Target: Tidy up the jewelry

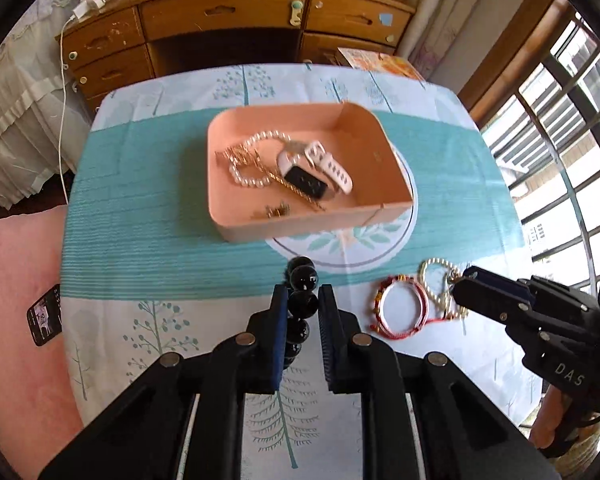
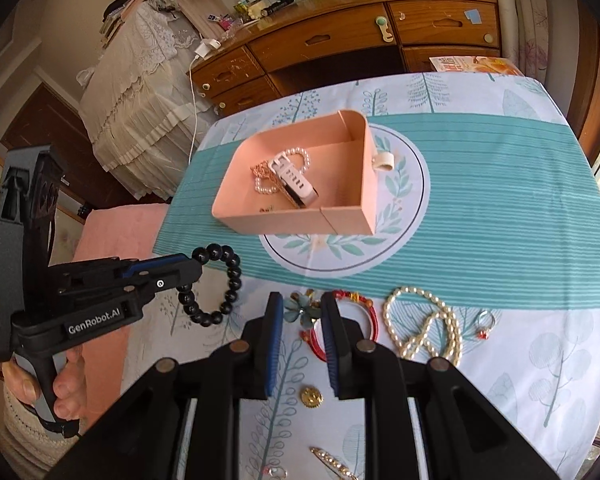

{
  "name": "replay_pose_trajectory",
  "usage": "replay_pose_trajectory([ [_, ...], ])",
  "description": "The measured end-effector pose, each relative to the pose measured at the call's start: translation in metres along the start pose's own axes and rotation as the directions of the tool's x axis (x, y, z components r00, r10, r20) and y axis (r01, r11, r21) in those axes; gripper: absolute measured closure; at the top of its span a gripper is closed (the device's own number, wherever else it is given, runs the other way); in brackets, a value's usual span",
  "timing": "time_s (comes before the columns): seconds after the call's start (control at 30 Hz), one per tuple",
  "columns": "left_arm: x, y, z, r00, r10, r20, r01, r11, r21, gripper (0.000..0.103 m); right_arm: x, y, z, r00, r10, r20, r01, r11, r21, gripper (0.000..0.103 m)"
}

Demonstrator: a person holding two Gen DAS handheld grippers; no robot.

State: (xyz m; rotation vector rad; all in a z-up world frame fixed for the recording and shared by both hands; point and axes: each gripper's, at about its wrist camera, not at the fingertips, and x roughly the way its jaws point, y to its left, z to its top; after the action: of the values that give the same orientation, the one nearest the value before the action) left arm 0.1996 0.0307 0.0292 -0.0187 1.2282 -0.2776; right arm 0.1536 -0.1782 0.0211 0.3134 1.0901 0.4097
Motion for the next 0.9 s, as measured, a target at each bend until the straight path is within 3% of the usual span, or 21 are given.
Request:
replay_pose_trajectory([
  [0.23, -0.022, 0.016, 0.058, 0.995, 0.018, 0.103, -0.007, 0.994, -0.106, 0.090, 0.012, -0.004, 0.052, 0.998, 0.050, 0.026, -0.052, 0.996, 0.070, 0.084],
  [0.47, -0.006, 0.022, 0.094, 0.993, 0.025, 0.118, -0.007, 0.989, -0.149, 0.090, 0.039, -0.014, 0.087, 0.999, 0.007, 0.041, -0.012, 0.993, 0.114, 0.083],
  [0.63, 0.013, 0.023, 0.105, 0.993, 0.015, 0.121, 0.006, 0.984, -0.176, 0.090, 0.068, -0.019, 0.097, 1.000, -0.007, -0.014, 0.009, 0.992, 0.129, 0.083],
  [0.67, 0.017, 0.024, 0.105, 0.994, 0.008, 0.113, 0.013, 0.983, -0.184, 0.085, 0.074, -0.018, 0.097, 0.999, -0.005, -0.035, 0.009, 0.992, 0.124, 0.080],
  [0.73, 0.027, 0.026, 0.103, 0.995, 0.003, 0.095, 0.015, 0.982, -0.190, 0.047, 0.083, -0.019, 0.093, 0.998, -0.011, -0.060, 0.018, 0.993, 0.118, 0.074],
  [0.77, 0.030, 0.027, 0.101, 0.996, 0.014, 0.093, 0.005, 0.981, -0.196, 0.013, 0.085, -0.019, 0.090, 0.998, -0.009, -0.065, 0.017, 0.993, 0.119, 0.070],
  [0.8, 0.031, 0.027, 0.098, 0.994, 0.024, 0.105, -0.003, 0.980, -0.201, 0.001, 0.086, -0.020, 0.087, 0.998, -0.004, -0.065, 0.012, 0.992, 0.123, 0.069],
  [0.9, 0.033, 0.029, 0.089, 0.993, 0.027, 0.117, -0.004, 0.981, -0.196, 0.002, 0.085, -0.023, 0.078, 0.998, -0.008, -0.059, 0.015, 0.993, 0.121, 0.069],
])
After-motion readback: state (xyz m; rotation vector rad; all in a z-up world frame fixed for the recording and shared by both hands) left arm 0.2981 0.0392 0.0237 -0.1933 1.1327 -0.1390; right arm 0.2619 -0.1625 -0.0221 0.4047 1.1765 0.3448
